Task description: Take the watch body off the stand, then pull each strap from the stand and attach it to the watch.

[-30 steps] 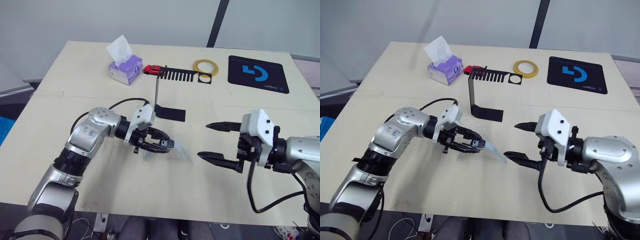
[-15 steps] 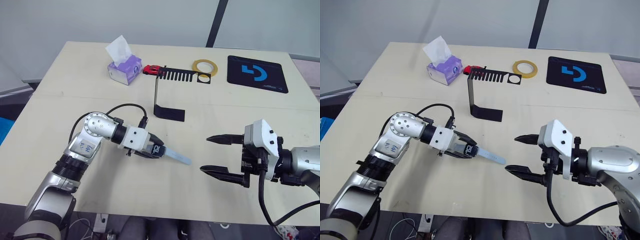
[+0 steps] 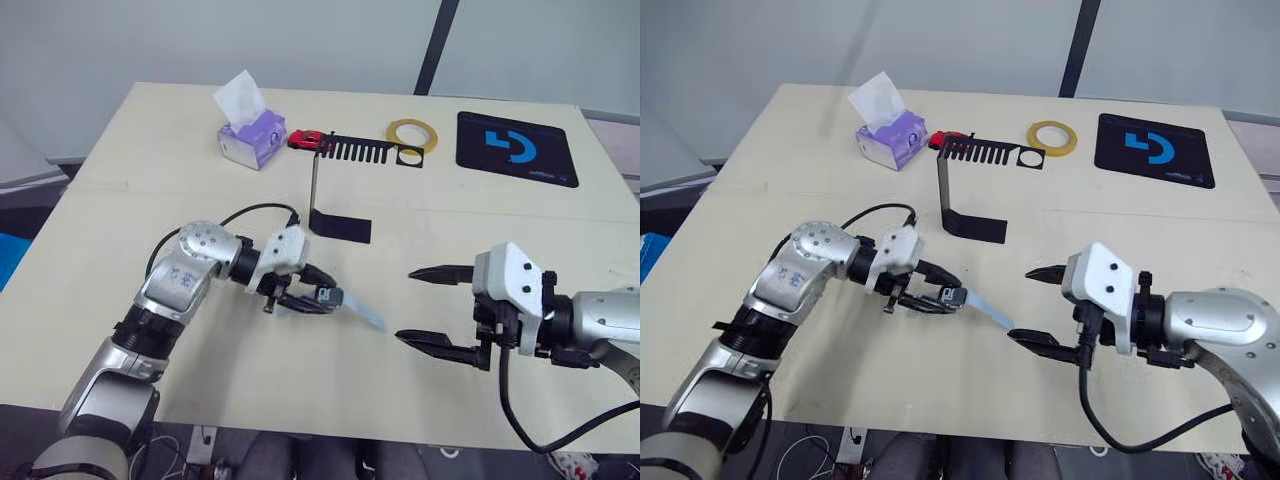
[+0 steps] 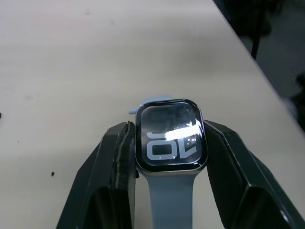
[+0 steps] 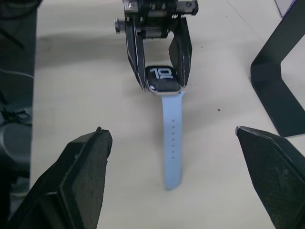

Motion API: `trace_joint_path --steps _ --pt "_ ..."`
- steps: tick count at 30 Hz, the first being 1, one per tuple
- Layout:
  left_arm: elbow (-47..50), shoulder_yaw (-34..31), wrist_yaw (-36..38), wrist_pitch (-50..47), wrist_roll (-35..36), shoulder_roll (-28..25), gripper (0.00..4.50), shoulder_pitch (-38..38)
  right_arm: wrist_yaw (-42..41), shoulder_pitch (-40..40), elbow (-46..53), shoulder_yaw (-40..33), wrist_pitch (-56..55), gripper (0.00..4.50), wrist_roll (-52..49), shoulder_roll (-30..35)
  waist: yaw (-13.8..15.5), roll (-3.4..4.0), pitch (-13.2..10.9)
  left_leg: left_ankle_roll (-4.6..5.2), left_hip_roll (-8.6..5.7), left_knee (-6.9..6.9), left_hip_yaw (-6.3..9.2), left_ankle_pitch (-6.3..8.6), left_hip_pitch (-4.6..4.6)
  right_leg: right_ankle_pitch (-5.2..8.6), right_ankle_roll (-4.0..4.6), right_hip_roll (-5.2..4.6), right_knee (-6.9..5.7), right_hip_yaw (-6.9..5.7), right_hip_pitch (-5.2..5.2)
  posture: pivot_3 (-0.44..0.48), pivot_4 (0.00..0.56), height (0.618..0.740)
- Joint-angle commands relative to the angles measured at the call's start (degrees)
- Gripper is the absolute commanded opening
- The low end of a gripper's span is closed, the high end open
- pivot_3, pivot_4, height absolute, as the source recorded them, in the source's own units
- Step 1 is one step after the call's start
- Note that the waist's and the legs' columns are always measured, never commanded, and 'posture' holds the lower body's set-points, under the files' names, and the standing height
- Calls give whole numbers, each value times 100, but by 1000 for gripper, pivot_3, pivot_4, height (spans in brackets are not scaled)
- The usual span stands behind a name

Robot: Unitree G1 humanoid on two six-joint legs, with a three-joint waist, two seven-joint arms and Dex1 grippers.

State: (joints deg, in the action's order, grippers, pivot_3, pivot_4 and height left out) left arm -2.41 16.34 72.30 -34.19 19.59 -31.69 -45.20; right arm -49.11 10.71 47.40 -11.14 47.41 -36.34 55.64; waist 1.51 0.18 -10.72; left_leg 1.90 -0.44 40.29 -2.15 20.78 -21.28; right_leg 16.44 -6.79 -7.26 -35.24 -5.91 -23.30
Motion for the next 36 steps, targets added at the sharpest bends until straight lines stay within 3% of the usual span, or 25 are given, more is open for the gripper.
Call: trace_joint_path --steps 1,8,15,24,27,32,36 --pt "88 -254 -395 -1772 568 193 1670 -435 521 326 289 524 -168 4451 672 129 -8 0 0 0 0 0 0 0 0 0 0 0 0 0 0 0 150 738" --pt "-717 -606 -1272 -3598 920 818 1670 -981 1659 1376 551 1546 1266 4451 777 -355 -30 0 0 -2 3 0 0 -1 2 1 2 3 -12 2 -7 0 150 738" --pt "-709 -698 -1478 -3930 1094 961 1670 -1026 2127 1977 373 2446 1852 4451 1227 -457 -10 0 0 -3 0 0 -1 -1 -2 1 3 -2 -17 2 -13 0 150 738" --pt "-641 -788 -1657 -4095 1261 1012 1670 -1014 2315 2288 -53 2940 2011 4451 1566 -797 -20 0 0 -4 -1 0 -4 -2 -2 1 3 -2 -18 2 -14 0 150 738" --pt "-629 -793 -1696 -4099 1289 1027 1670 -1022 2297 2336 -197 3014 1956 3706 1664 -863 -21 0 0 -4 -1 0 -4 -2 -2 1 3 -2 -18 2 -14 0 150 738" --pt "-599 -810 -1772 -4091 1353 1044 1670 -1020 2236 2333 -309 3092 1901 1268 1783 -900 -21 0 0 -4 -1 -1 -6 -2 -2 1 3 -2 -18 2 -16 0 150 738" --pt "-591 -829 -1795 -4101 1400 1050 1670 -1027 2176 2322 -360 3105 1882 1268 1831 -922 -22 0 0 -4 -1 -1 -6 -2 -2 1 3 -2 -18 3 -16 0 150 738"
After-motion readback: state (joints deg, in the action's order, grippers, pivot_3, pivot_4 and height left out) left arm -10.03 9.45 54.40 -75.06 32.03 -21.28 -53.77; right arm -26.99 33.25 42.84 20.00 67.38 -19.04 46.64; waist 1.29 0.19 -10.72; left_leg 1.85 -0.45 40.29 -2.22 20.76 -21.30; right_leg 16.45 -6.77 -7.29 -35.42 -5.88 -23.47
